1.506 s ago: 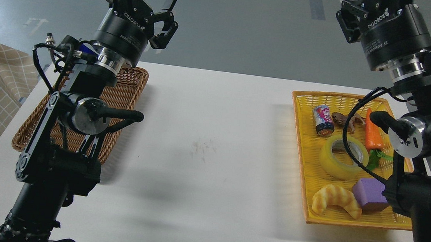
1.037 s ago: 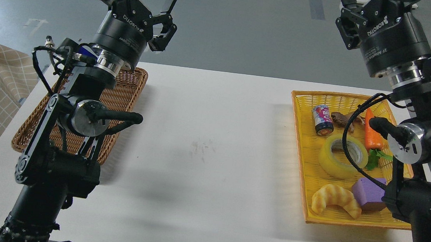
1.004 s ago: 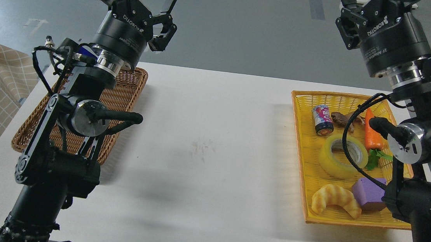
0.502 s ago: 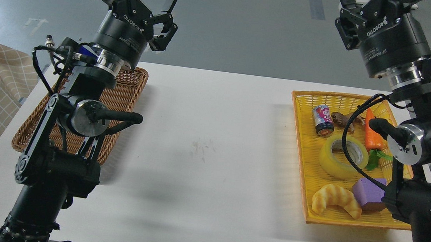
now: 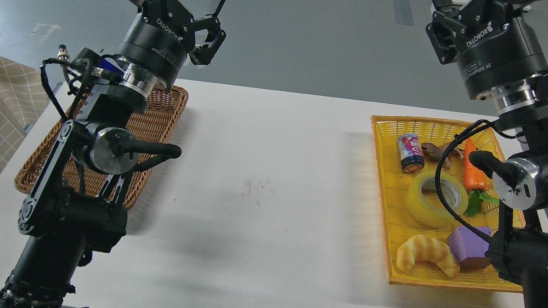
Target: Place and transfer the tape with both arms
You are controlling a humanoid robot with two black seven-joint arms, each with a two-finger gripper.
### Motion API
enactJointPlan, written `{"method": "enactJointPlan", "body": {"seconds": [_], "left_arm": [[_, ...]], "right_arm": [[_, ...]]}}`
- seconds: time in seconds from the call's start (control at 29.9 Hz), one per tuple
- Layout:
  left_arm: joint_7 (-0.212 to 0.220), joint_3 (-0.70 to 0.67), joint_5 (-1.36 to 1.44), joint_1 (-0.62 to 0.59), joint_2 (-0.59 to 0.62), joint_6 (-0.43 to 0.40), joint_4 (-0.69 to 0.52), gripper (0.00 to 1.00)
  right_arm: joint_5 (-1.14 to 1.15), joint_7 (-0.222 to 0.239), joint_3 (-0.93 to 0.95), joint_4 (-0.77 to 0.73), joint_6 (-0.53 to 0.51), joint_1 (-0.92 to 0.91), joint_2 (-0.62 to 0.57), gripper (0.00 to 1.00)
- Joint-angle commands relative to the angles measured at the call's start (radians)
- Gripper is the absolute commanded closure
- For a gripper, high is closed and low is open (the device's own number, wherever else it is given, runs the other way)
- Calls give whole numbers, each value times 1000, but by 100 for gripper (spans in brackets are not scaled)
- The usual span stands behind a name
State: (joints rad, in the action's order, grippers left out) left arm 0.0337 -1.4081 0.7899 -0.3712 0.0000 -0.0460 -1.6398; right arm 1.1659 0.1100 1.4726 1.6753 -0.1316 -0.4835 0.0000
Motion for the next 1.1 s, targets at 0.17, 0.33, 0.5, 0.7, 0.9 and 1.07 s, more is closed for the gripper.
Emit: {"method": "enactJointPlan", "body": {"seconds": [0.17, 0.33, 0.5, 0.7, 0.9, 1.07], "left_arm": [[0, 11, 2, -18, 0, -5, -12, 2], [0, 9, 2, -12, 0, -6, -12, 2], [0, 9, 2, -5, 0, -6, -12, 2], [0, 9, 2, -5, 0, -6, -12, 2], [0, 9, 2, -8, 0, -9, -40, 2], [0, 9, 2, -2, 0, -26, -41, 2]], "right_arm": [[0, -1, 12, -5, 1, -1, 0, 0], [0, 0, 14, -5, 1, 0, 0, 0], [0, 0, 14, -5, -5, 8, 0, 0], [0, 0, 6, -6, -5, 8, 0, 0], [0, 0, 6, -2, -5, 11, 0, 0], [1, -1, 9, 0, -6, 9, 0, 0]]}}
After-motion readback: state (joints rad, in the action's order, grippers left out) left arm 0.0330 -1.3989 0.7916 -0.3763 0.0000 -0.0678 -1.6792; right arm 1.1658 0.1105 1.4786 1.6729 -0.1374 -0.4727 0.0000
